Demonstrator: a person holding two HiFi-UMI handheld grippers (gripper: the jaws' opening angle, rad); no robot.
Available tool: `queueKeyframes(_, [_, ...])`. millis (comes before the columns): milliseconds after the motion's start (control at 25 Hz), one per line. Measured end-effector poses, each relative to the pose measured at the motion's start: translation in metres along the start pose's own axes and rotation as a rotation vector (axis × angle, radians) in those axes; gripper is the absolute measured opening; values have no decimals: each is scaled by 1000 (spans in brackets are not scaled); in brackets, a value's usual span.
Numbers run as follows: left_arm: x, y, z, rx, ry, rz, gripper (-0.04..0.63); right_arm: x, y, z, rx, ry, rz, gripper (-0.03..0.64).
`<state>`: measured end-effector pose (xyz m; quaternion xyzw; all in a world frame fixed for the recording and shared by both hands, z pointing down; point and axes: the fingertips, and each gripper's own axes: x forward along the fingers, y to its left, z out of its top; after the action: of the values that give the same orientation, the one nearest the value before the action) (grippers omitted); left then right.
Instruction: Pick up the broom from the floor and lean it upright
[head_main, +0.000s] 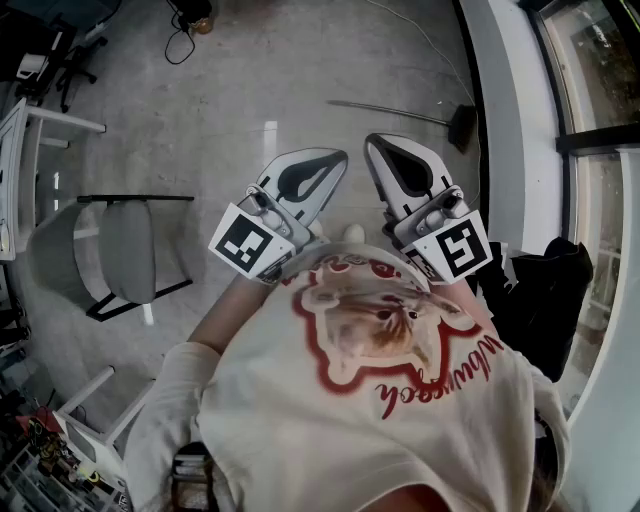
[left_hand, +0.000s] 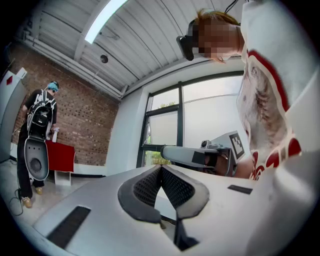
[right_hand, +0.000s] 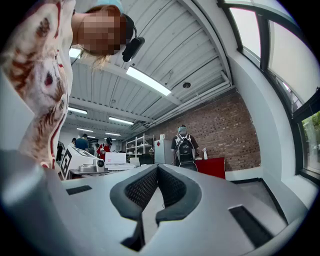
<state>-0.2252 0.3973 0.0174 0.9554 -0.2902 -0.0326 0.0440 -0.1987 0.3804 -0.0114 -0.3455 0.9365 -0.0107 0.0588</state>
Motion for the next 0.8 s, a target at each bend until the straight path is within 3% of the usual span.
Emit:
queueKeyframes(560, [12, 1, -8, -6, 26, -3, 21, -5, -15, -12, 19, 33, -32, 23])
queueKeyframes(800, [30, 19, -3, 3, 49, 39, 21, -2, -38, -22, 69, 81, -102, 23])
